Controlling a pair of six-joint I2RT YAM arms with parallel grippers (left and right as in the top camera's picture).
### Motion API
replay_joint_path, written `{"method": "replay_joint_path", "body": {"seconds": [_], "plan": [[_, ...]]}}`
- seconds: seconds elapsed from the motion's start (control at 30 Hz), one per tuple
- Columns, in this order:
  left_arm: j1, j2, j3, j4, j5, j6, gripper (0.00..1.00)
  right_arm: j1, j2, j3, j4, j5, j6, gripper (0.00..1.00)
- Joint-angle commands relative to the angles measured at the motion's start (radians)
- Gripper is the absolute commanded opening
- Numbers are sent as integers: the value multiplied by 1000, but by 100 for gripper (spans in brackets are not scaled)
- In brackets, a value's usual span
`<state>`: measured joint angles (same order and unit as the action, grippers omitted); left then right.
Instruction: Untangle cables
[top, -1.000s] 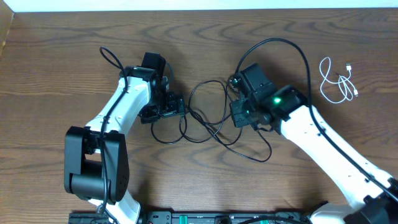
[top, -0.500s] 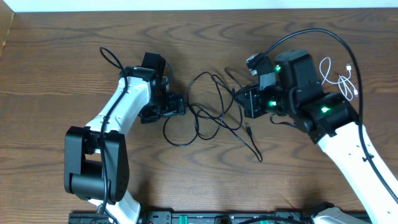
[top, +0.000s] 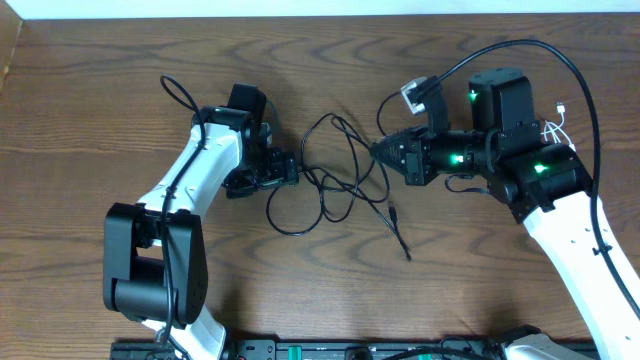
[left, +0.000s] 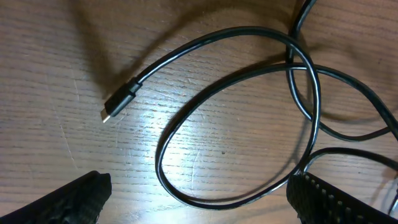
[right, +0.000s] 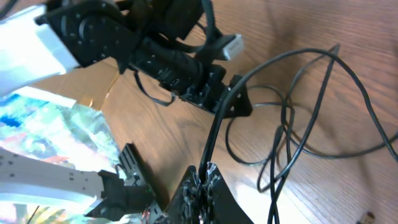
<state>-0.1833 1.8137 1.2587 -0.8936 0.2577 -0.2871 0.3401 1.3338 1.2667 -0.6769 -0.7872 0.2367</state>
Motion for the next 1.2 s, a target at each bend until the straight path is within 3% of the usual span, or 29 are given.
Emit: {"method": "replay_joint_path", "body": {"seconds": [0.0,0.13,0.43,0.5,0.6,0.67,0.73,0.83,1.0,1.17], "plan": [[0,-3,2,-5,3,13,95,-14,-37,5,54,-104,-17,1],[0,-3,2,-5,3,13,95,-44,-60,5,166,-217,-2,1],[1,-4,2,23,85,-28,98,-125,-89,5,269,-205,217,1],[9,-5,2,53,288,53,99,-142,-89,5,254,-186,267,1],[35,-11,2,119,879,293,94,-179,-89,5,243,-185,311,1],[51,-11,2,158,1107,310,94,-195,-89,5,243,-185,325,1],[60,-11,2,182,1218,309,94,-206,-89,4,235,-185,328,1],[52,-11,2,158,1226,309,94,-208,-89,3,212,-184,326,1],[-7,-11,2,147,1086,257,94,-208,-88,-5,203,-185,323,1],[-84,-11,2,240,806,0,94,-201,-88,-5,200,-185,323,1]]}}
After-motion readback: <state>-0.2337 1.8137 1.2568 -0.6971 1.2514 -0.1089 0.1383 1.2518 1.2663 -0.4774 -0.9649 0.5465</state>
